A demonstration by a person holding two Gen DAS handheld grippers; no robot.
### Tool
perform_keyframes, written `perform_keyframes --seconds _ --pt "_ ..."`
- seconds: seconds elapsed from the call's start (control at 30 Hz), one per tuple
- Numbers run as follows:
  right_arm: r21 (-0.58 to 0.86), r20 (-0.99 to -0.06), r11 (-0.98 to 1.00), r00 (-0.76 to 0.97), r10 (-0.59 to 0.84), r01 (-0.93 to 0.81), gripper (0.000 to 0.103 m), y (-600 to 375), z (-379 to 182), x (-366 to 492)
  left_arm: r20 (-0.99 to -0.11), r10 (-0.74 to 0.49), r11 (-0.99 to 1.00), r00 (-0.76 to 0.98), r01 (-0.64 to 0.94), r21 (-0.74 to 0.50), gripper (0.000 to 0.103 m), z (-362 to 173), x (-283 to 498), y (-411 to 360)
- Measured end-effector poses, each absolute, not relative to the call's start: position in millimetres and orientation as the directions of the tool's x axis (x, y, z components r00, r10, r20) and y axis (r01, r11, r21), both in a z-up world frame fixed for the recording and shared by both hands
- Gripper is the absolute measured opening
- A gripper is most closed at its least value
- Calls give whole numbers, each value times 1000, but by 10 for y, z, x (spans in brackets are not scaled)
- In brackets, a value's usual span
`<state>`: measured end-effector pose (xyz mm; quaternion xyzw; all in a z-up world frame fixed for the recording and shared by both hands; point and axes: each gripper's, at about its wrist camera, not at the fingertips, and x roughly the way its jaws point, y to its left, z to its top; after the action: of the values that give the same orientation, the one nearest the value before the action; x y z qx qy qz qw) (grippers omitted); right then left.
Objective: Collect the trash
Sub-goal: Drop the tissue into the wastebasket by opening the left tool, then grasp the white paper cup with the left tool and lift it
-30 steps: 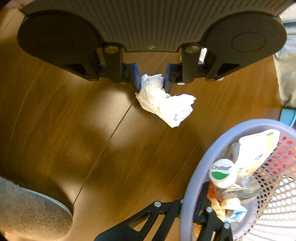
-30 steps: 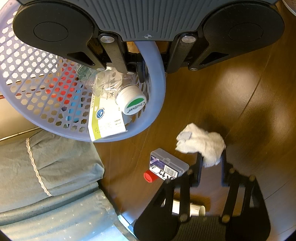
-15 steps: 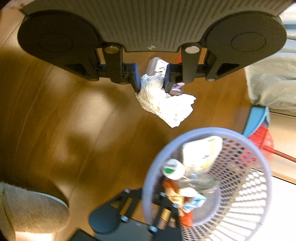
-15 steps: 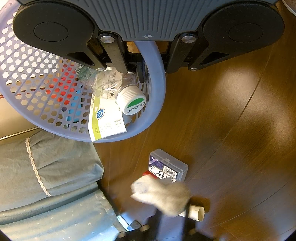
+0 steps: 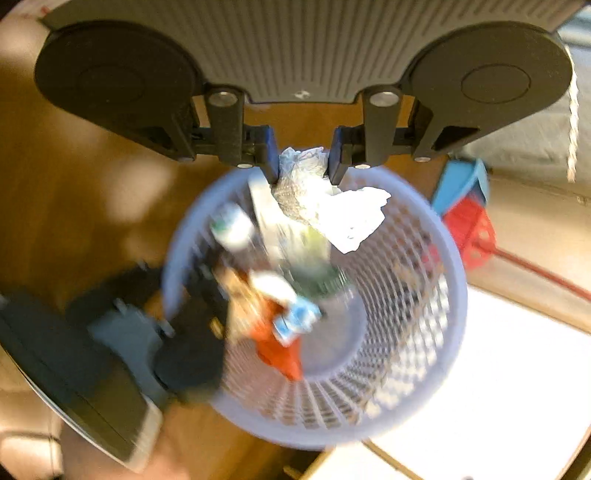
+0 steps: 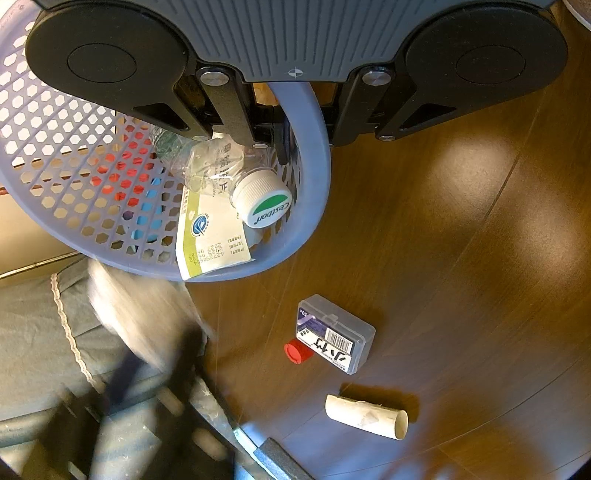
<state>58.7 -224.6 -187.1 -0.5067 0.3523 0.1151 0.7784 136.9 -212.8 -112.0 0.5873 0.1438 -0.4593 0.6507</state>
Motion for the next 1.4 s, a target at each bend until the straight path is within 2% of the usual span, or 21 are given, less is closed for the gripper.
perform_keyframes --seconds 0.1,0.17,0.2,0.23,0.4,0.7,0.97,1.23,1.4 --pt "-707 -664 464 727 -177 -533 0 -2251 -1865 593 -704 -471 -107 532 757 644 28 -1078 1430 -2446" --pt "-708 -663 465 728 -176 -532 0 -2248 -1865 577 -677 -517 -95 523 752 653 38 -1055 1465 -2631" --pt "-708 -663 465 728 -176 -532 0 -2243 -1866 559 -659 -536 -83 528 744 663 53 -1047 1472 -2687" --pt "-708 -662 465 728 -176 -531 0 -2238 -1867 546 -644 -549 -72 533 738 671 56 -1034 1481 -2731" --pt "-708 -659 475 732 -176 -523 0 -2240 -1859 529 -629 -542 -15 557 742 670 56 -929 1547 -2631" --pt "-707 -661 471 730 -176 -527 0 -2229 -1863 534 -724 -351 30 593 780 625 55 -1151 1681 -1853" --pt "-707 -663 468 726 -180 -530 0 -2236 -1851 515 -780 -184 213 598 799 562 55 -1298 1850 -930" --pt "-706 -669 457 720 -182 -541 0 -2220 -1856 533 -848 -63 379 526 799 467 55 -1498 1867 -256" --pt "-705 -671 457 718 -185 -541 0 -2216 -1839 546 -908 -41 594 417 741 313 56 -1679 2011 -106"
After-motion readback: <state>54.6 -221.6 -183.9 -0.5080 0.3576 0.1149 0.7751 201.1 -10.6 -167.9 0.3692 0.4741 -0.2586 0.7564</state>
